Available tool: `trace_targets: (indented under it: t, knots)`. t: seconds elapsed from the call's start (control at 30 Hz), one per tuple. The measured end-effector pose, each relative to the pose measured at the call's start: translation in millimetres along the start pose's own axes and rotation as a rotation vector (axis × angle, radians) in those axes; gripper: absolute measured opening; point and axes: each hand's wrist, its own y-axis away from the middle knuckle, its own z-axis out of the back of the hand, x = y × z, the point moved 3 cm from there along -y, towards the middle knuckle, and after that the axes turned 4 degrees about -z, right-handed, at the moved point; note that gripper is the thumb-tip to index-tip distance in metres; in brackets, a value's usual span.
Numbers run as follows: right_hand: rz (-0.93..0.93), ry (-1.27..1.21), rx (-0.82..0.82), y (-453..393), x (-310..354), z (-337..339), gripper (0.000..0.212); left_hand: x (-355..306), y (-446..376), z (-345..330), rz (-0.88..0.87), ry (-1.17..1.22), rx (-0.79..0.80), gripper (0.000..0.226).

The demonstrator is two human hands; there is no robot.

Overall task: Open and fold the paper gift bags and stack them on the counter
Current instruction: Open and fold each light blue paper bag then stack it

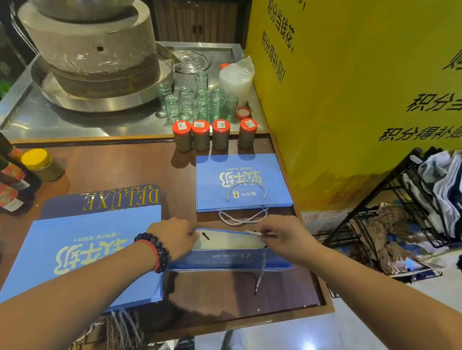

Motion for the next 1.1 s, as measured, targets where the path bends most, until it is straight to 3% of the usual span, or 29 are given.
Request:
trace_targets:
  t: [0.13, 0.3, 0.4, 0.57, 0.67, 0.83, 1.1]
  knots:
    - [-0.132, -0.023, -0.074, -6.5, -9.3, 1.3, 0.012, -13.6, -6.4, 3.0, -0.154, 0.021, -0.073, 0.017]
    - [-0.147, -0.034, -0.114, -7.7, -7.4, -0.3, 0.012, -64.3, -15.4, 6.5, -0.345, -0.085, -0.199, 0.02]
    - [-0.143, -0.045, -0.126, -6.4, -6.0, -3.3, 0.012, -94.6, -19.1, 8.8, -0.363, -0.109, -0.232, 0.011]
    - [-0.311, -0.245, -0.196, -9.8, -18.8, 5.7, 0.023, -110.7, -27.3, 11.8, -0.365, -0.15, -0.151, 0.021]
    - [-0.456, -0.249, -0.023, -16.1, -26.2, 11.4, 0.024, -115.3, -30.7, 10.5, -0.371, -0.121, -0.105, 0.022]
    - [-0.484, -0.206, 0.26, -24.9, -27.7, 15.8, 0.025, -126.5, -34.3, 5.0, -0.378, -0.086, -0.05, 0.024]
    - [-0.422, -0.172, 0.367, -25.1, -26.1, 19.3, 0.028, -122.8, -31.3, 4.2, -0.354, -0.032, -0.035, 0.014]
